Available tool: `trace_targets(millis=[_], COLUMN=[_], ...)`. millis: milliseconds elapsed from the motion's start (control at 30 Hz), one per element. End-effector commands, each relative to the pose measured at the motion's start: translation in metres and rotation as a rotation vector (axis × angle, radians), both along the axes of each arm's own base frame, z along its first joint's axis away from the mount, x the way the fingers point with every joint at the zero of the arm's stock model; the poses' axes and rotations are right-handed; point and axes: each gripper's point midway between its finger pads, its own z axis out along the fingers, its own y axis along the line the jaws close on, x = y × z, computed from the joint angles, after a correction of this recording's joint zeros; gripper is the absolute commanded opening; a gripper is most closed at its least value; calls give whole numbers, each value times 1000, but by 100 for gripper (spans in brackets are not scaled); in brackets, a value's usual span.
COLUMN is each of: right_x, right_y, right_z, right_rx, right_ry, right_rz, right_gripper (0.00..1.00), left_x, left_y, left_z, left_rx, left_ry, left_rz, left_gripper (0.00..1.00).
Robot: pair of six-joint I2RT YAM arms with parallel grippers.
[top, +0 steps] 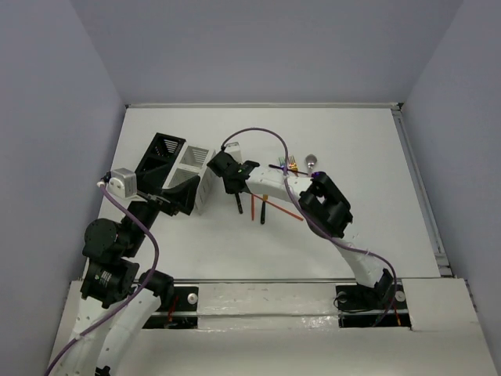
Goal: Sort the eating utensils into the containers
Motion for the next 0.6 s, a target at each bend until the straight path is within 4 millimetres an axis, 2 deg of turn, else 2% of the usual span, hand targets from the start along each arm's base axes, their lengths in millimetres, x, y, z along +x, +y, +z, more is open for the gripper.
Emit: trace_targets(millis=[0,33,133,167,200,267,300,367,433,567], right_x=[6,5,10,8,13,13,13,12,12,-1], right_y=[-12,-14,-13,-17,-12,-12,-12,-12,-11,-13], right_z=[-4,-4,15,15,38,51,71,83,112,149], right_rx=[-30,-34,-9,-11,38,68,99,131,193,299], right_ry=[-10,-13,-61,-66,-116,-154,-184,-210,-265,-318], right_rz=[-30,-29,-28,-24,-15,-4,5,17,25,76], right_gripper=[4,0,0,0,0,0,0,0,0,0], left_x=[-5,-4,-2,-2,-2,-2,-3,-6,-6,-2], left_y=[0,0,-1,-1,-1,0,0,0,0,-1], left_z=[14,13,13,12,14,16,18,21,23,19], left_rx=[-9,-9,-9,-7,-12,-17,-19,-27,-32,-27], left_ry=[-50,-46,-44,-43,-45,-52,-58,-74,-80,-64], left_rz=[-6,-6,-8,-8,-6,-5,-6,-11,-12,-11], left_gripper=[99,99,99,99,99,99,99,99,99,99])
